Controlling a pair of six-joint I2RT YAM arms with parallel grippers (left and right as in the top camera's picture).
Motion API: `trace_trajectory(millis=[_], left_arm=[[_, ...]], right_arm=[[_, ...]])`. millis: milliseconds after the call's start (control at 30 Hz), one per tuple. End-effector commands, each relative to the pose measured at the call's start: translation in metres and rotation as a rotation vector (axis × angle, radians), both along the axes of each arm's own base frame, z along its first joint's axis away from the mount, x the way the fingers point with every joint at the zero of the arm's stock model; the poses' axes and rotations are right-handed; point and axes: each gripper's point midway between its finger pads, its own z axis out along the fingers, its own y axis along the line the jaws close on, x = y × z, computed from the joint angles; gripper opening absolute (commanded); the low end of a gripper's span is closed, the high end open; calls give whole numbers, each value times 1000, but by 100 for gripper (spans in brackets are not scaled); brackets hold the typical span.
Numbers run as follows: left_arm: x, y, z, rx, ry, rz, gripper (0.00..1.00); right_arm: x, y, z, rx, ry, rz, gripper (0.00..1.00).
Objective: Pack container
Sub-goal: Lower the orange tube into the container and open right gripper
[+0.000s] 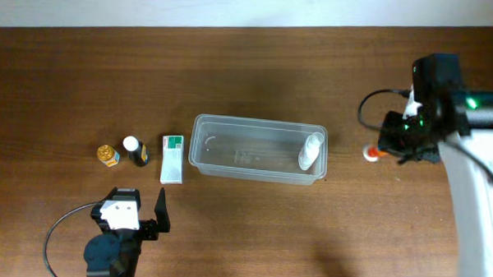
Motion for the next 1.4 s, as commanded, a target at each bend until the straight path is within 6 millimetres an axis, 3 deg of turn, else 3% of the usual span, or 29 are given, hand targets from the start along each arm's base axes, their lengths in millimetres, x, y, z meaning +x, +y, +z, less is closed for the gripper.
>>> trace_trajectory(millis=[0,200,367,567,767,933,1133,1367], left_arm=[[0,0,0,-7,-7,6,100],[0,0,0,-7,-7,5,100],[0,0,0,-7,-7,6,100],[0,0,0,-7,-7,6,100],[0,0,0,-7,-7,6,100],[0,0,0,-7,-7,6,100],[0,0,0,-7,-7,6,100],[0,0,0,-7,-7,6,100]], right_arm=[[-16,32,52,16,-164,105,4],[-27,77,87,31,-328,255,4],[-25,110,85,46,-338,365,4],[-10,144,43,6,-192,454,4],[23,156,-5,-78,-81,441,4],[40,161,-34,-119,-35,436,4],[44,162,-57,-135,10,436,4],[35,165,-87,-105,60,438,4]])
